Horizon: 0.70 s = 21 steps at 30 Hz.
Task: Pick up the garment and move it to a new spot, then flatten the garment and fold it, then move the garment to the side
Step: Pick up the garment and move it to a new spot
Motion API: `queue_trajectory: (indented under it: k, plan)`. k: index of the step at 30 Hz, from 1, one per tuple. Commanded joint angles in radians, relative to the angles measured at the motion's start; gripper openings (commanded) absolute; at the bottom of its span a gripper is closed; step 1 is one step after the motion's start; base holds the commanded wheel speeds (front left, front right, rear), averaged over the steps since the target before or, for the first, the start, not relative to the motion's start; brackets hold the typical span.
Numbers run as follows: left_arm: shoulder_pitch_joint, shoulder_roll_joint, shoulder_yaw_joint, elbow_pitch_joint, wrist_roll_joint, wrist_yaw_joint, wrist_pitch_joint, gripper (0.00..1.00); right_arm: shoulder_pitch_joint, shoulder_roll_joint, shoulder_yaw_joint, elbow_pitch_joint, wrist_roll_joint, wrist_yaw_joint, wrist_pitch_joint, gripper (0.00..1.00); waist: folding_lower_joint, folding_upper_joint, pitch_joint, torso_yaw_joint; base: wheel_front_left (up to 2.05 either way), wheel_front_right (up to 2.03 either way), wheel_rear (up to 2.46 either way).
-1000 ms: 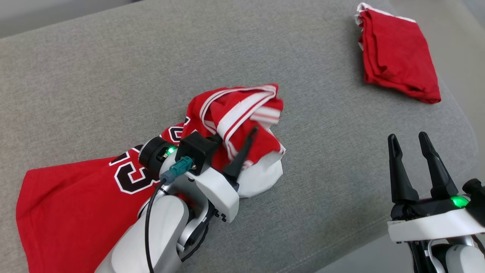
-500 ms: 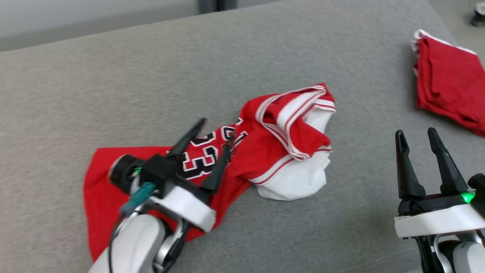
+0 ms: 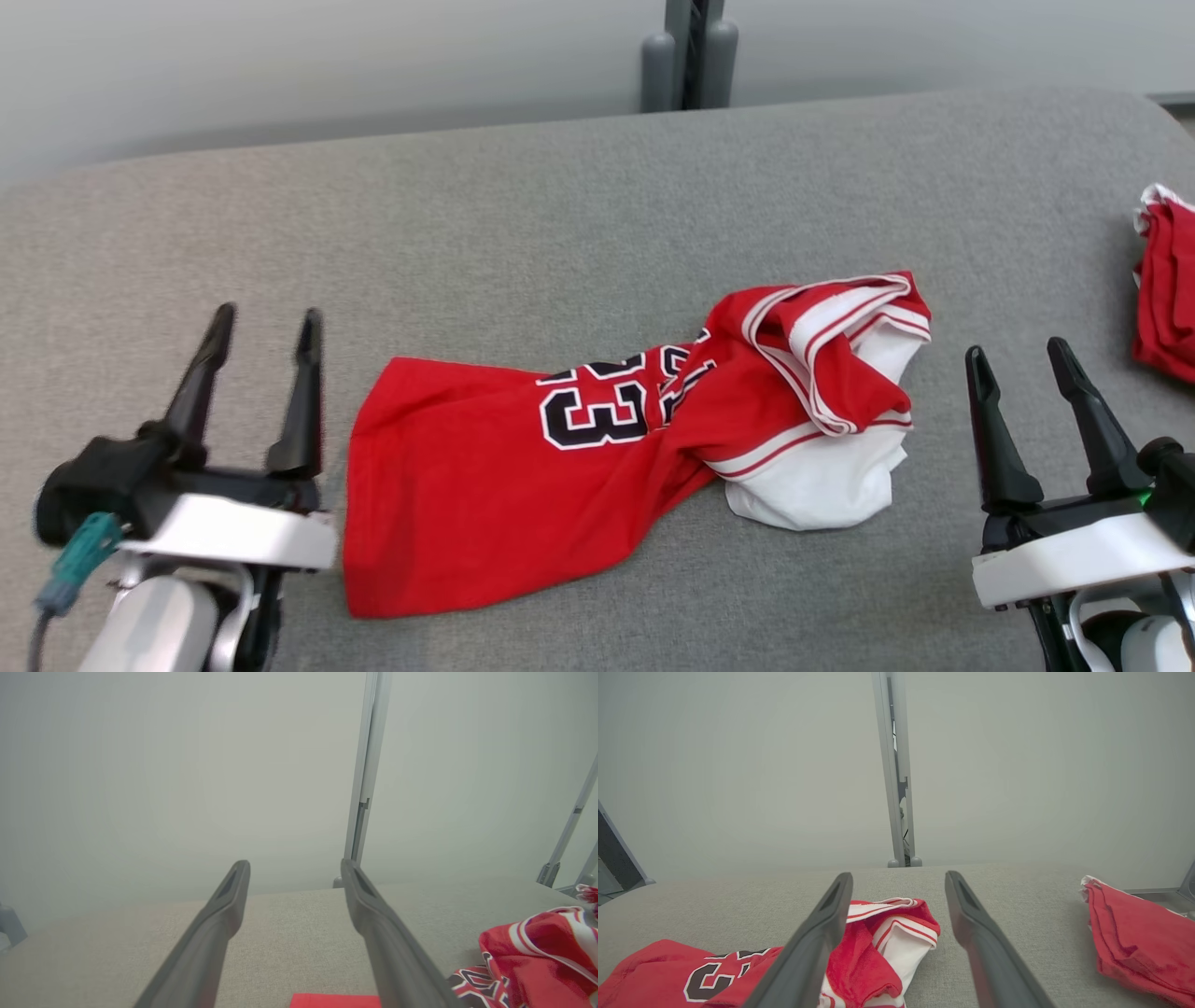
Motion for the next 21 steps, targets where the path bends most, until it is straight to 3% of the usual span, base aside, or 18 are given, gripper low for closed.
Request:
queue_trajectory:
  k: [1,8,21]
  plan:
    - [0.012,0.007,0.005,-0.002,-0.002,0.004,-0.004,1.0,0.007,-0.004,-0.003,-0.002,-0.005,0.0,0.005,1.0,0.0,-0.0001,-0.02,0.018,0.0,0.0,0.0]
    - [0.142,0.044,0.075,-0.066,0.009,0.008,-0.006,1.0,0.044,-0.013,0.006,0.002,-0.007,0.0,0.029,1.0,0.0,-0.0001,-0.071,0.035,0.0,0.0,0.0]
    - [0.279,0.045,0.054,-0.172,0.013,0.052,0.025,1.0,0.133,-0.014,-0.006,-0.026,-0.006,0.0,0.05,1.0,0.0,-0.0001,-0.147,0.033,0.0,0.0,0.0]
